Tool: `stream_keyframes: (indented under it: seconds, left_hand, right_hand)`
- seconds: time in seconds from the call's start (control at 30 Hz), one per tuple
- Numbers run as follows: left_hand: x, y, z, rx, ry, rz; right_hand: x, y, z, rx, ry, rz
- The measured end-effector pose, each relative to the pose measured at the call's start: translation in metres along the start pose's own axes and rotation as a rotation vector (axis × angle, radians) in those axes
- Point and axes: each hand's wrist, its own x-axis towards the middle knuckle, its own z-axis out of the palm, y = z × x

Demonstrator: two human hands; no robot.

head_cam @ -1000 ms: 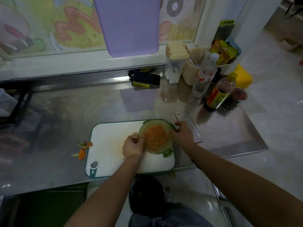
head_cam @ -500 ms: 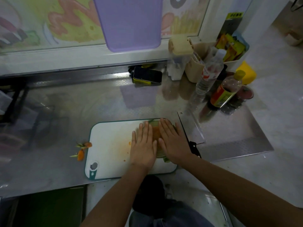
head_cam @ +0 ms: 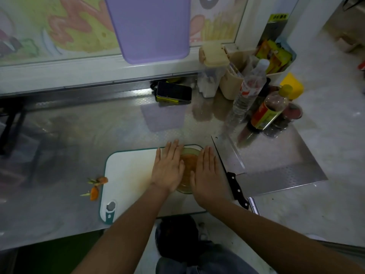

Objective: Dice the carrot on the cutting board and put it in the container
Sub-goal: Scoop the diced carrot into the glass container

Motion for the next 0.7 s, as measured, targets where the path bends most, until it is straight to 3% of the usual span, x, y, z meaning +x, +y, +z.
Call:
stream_keyframes:
  seconds: [0.17,0.6,0.7]
  left_hand:
    - [0.004,0.001,0.013,-0.018,-0.052,-0.054]
    - [0.003,0.009,0.007,0.108,-0.053,-0.093]
    - [-0.01,0.017,0.009,0.129,-0.041,-0.047]
  right_hand:
    - [0.001,-0.012,0.014,0.055,-0.052,0.088]
    - [0.005,0.0,0.007,0.052,-0.122,-0.034]
    - [0.011,0.018,0.002,0.185,-0.101,-0.01]
